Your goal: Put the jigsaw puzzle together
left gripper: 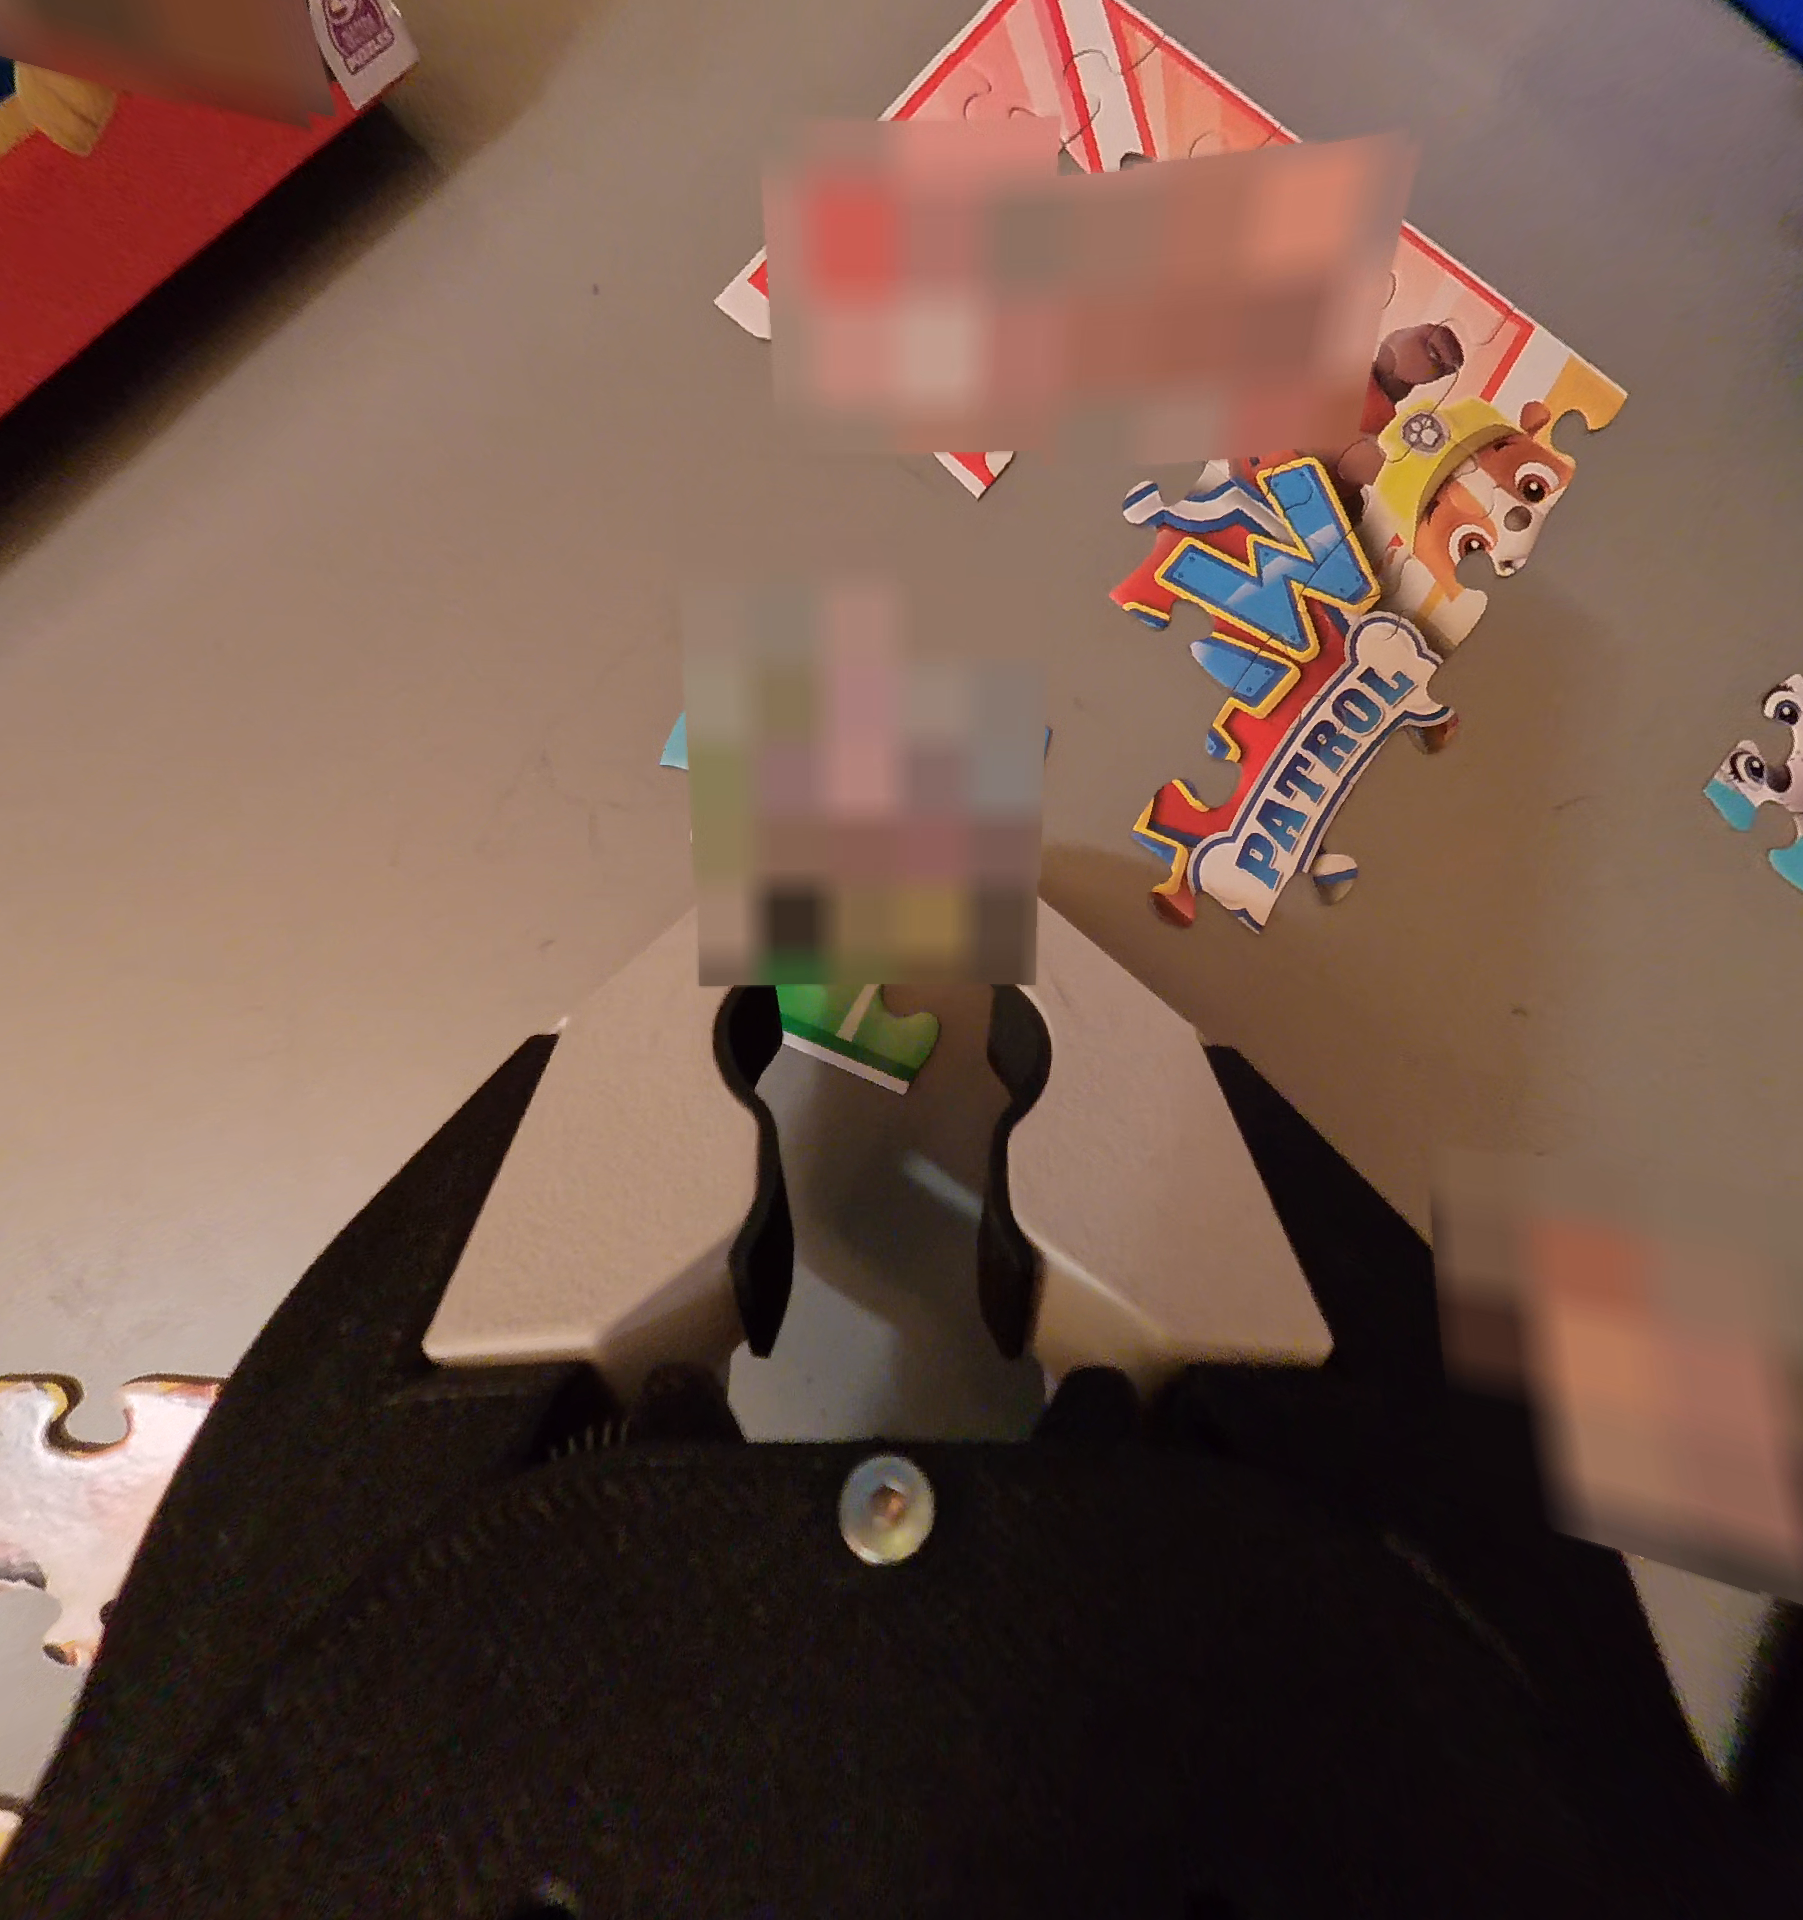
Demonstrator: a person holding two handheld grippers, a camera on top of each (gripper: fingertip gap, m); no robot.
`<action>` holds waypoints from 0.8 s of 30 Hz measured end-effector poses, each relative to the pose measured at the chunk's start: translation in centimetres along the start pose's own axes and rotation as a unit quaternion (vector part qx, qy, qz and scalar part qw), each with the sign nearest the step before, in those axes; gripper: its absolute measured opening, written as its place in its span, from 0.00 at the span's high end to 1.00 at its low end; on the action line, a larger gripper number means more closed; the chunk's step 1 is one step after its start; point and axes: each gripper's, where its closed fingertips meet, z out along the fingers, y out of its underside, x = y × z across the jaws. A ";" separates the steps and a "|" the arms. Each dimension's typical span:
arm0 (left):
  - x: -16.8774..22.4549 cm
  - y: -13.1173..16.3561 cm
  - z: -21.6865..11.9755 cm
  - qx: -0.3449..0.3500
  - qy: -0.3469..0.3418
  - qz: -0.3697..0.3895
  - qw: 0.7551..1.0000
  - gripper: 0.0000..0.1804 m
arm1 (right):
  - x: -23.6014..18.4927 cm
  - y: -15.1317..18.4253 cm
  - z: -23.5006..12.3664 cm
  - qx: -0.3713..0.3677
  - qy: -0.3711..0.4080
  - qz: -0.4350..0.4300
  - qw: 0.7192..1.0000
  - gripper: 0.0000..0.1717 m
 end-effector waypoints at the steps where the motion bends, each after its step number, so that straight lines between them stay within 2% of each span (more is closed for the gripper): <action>1: 0.1 0.0 0.0 0.000 0.002 0.002 1.000 0.81 | 0.0 0.0 0.0 0.000 0.000 0.000 1.000 0.69; 24: 2.0 -0.7 0.7 -0.010 0.079 0.081 0.994 0.83 | -0.2 0.0 0.0 -0.001 -0.002 0.002 1.000 0.69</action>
